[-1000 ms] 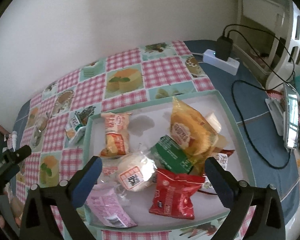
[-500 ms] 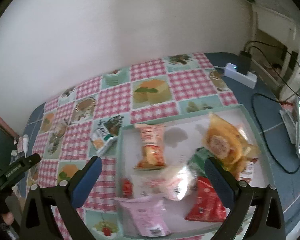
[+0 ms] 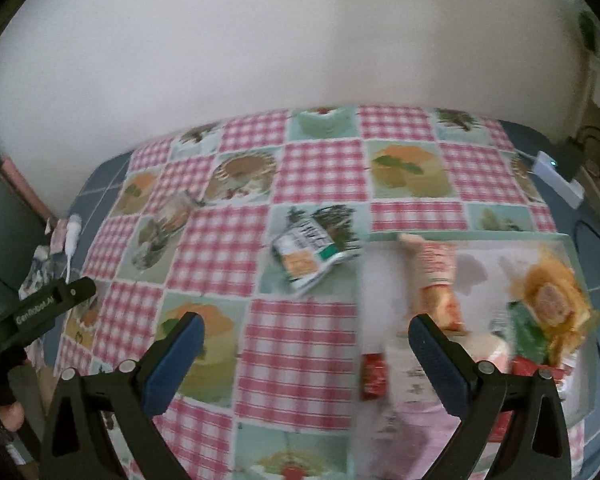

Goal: Organize snacks
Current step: 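Move both grippers back to the remaining snacks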

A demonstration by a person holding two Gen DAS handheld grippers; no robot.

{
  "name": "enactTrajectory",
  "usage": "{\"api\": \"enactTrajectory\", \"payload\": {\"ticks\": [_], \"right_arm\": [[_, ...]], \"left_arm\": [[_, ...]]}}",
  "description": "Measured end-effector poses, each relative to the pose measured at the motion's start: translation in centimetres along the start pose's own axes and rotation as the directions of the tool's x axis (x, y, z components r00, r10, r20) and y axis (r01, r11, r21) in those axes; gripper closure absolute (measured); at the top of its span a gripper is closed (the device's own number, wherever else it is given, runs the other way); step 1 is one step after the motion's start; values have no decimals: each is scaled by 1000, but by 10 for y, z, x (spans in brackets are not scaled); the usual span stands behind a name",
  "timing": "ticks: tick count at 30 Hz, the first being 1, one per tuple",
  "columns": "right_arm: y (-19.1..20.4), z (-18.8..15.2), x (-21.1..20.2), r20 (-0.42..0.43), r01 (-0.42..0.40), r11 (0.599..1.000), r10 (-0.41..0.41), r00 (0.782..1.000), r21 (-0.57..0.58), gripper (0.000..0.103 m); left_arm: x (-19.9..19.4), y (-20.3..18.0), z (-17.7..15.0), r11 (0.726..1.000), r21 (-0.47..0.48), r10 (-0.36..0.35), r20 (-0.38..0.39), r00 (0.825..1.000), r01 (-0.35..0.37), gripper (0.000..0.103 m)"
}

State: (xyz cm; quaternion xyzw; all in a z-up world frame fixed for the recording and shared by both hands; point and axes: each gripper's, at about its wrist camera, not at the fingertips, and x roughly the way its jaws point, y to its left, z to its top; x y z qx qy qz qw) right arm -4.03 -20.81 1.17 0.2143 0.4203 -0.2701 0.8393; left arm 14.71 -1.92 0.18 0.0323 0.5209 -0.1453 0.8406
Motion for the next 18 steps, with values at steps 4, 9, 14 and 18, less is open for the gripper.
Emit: {"api": "enactTrajectory", "payload": {"ticks": [4, 9, 14, 18], "right_arm": [[25, -4, 16, -27, -14, 999, 12, 1000, -48, 0], [35, -3, 33, -53, -13, 998, 10, 999, -59, 0], [27, 3, 46, -71, -31, 999, 29, 997, -27, 0], [21, 13, 50, -66, -43, 999, 43, 997, -1, 0]], "left_arm": [[9, 16, 6, 1000, -28, 5, -14, 1000, -5, 4], [18, 23, 12, 999, -44, -11, -34, 999, 10, 4], [29, 18, 20, 998, -40, -54, -59, 997, 52, 4], [36, 5, 28, 997, -1, -78, -73, 994, 78, 4]]}}
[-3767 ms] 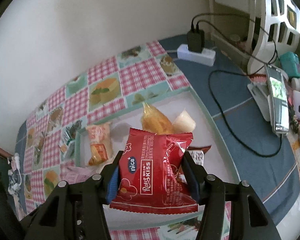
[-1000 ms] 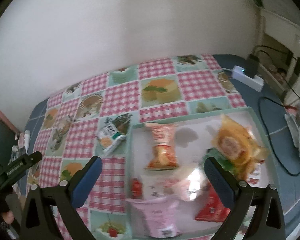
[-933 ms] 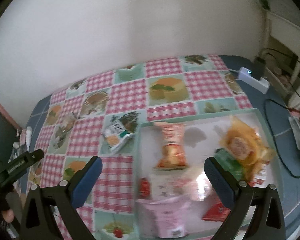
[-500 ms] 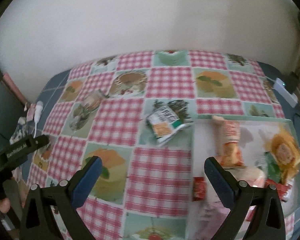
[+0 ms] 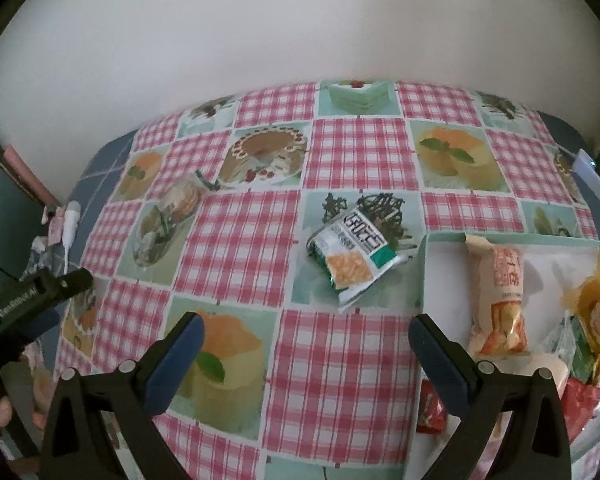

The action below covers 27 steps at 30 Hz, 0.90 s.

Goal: Organize snacks
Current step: 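Move both grippers back to the remaining snacks, then grasp the clear cookie bag with left gripper while right gripper grasps green-white biscuit pack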

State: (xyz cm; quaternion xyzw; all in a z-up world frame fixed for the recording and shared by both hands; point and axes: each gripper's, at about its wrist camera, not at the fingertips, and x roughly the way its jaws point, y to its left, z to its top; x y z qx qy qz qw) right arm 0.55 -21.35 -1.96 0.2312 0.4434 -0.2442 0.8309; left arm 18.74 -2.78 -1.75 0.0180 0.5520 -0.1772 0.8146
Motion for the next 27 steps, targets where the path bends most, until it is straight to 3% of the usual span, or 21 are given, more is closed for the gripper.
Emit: {"api": "enactTrajectory", "payload": {"ticks": [4, 9, 13, 24, 27], "right_arm": [[-8, 13, 3, 5, -26, 999, 26, 1000, 24, 0], [-20, 28, 13, 2, -33, 998, 33, 999, 61, 0], [-18, 36, 25, -6, -21, 999, 22, 1000, 50, 0], [-3, 41, 68, -46, 31, 999, -33, 998, -45, 5], [-3, 41, 74, -44, 68, 995, -71, 996, -71, 5]], "left_arm": [[8, -18, 10, 994, 110, -23, 14, 1000, 21, 4], [27, -27, 25, 981, 182, -67, -25, 997, 70, 4], [39, -38, 38, 959, 281, -46, -21, 999, 50, 4], [76, -69, 70, 911, 410, -42, -35, 999, 52, 4], [90, -81, 76, 889, 457, -15, -18, 1000, 21, 4]]}}
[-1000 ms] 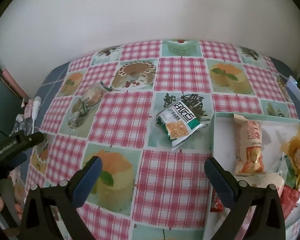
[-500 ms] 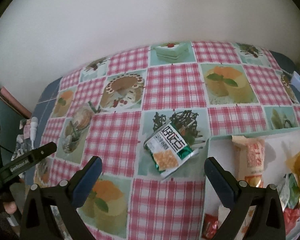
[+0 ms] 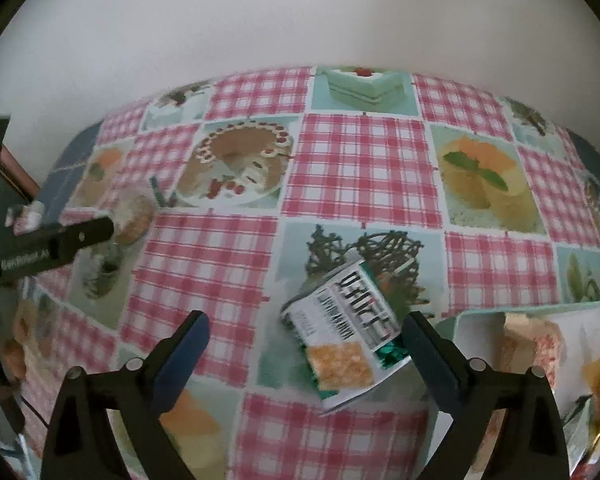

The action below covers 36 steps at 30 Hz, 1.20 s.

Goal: Organize snacks
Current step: 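Grasp the clear cookie bag with left gripper while right gripper grasps green-white biscuit pack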

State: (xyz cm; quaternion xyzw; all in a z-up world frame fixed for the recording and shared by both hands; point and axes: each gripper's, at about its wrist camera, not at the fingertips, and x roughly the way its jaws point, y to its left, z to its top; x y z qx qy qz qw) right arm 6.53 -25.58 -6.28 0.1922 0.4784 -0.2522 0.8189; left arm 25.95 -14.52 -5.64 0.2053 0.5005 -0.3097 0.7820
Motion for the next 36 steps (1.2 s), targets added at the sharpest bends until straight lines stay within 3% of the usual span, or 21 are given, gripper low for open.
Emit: {"api": "enactTrajectory", "payload": {"ticks": [6, 10, 13, 15, 17, 18, 23, 30, 36], "right_arm": [[-1, 3, 14, -29, 22, 1000, -22, 999, -12, 9], [-5, 3, 29, -68, 25, 1000, -25, 997, 2, 17], [-2, 2, 30, -64, 43, 999, -45, 997, -21, 18], [0, 1, 30, -59, 52, 998, -54, 997, -30, 25], [1, 1, 30, -57, 73, 996, -75, 996, -42, 31], [2, 1, 30, -56, 77, 996, -79, 995, -43, 34], [-1, 0, 27, -51, 84, 996, -86, 995, -37, 47], [-7, -6, 18, -60, 86, 996, -88, 994, -34, 49], [-2, -9, -11, -33, 62, 998, -63, 997, -27, 49]], "left_arm": [[21, -9, 12, 998, 51, 24, -5, 1000, -24, 4], [30, -8, 15, 999, 49, 24, -13, 1000, -23, 6], [35, -8, 15, 999, 38, 4, -25, 1000, -3, 24], [35, -8, 14, 999, 36, -1, -26, 1000, 1, 33], [34, -11, 13, 999, 47, 12, -24, 1000, -11, 50], [34, -14, 13, 998, 54, 27, -27, 999, -25, 51], [31, -14, 5, 999, 14, 41, -34, 999, -41, 52], [19, -4, -14, 993, -109, 44, -74, 996, -52, 54], [-7, -9, -36, 982, -188, -24, -62, 998, 12, 54]]}}
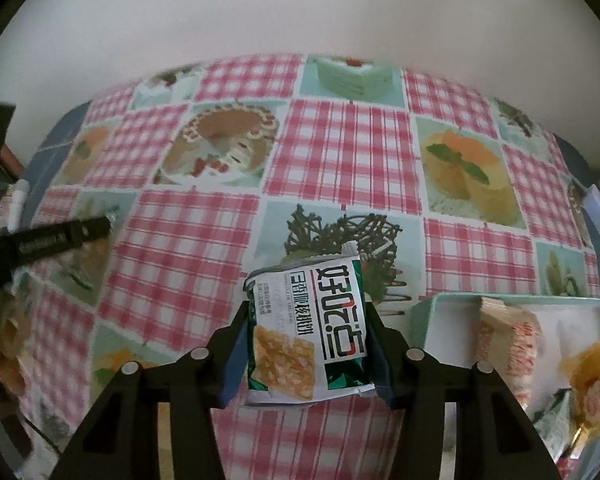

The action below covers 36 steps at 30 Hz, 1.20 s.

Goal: Organize snacks
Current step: 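Grasp the clear cookie bag with left gripper while right gripper grasps green-white biscuit pack, then carry the cookie bag and biscuit pack over the tray and release them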

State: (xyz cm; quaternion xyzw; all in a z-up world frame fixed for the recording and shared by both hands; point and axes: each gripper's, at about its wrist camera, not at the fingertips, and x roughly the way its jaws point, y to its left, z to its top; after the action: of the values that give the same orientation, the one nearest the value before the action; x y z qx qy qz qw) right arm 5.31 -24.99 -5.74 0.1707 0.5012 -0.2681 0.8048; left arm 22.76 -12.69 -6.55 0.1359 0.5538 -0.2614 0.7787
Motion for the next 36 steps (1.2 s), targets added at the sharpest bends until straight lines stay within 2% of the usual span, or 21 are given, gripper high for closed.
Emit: {"api": "enactTrajectory", "payload": {"ticks": [6, 12, 23, 28, 36], "right_arm": [[-4, -7, -40, 34, -34, 999, 33, 999, 22, 49], [-9, -16, -71, 60, -39, 999, 37, 998, 35, 49], [-37, -50, -109, 96, -45, 995, 37, 995, 87, 49], [-49, -61, -128, 126, -53, 993, 40, 991, 103, 48], [-70, -71, -146, 150, -58, 989, 37, 988, 137, 48]], "left_arm": [[-48, -14, -28, 997, -59, -38, 41, 998, 41, 54], [-87, -22, -37, 992, -89, -78, 85, 993, 86, 54], [-123, -52, -71, 986, -114, -106, 145, 984, 123, 54], [-128, -69, -88, 982, -128, -119, 142, 983, 137, 54], [-138, -103, -108, 985, -91, -129, 170, 977, 146, 54]]}}
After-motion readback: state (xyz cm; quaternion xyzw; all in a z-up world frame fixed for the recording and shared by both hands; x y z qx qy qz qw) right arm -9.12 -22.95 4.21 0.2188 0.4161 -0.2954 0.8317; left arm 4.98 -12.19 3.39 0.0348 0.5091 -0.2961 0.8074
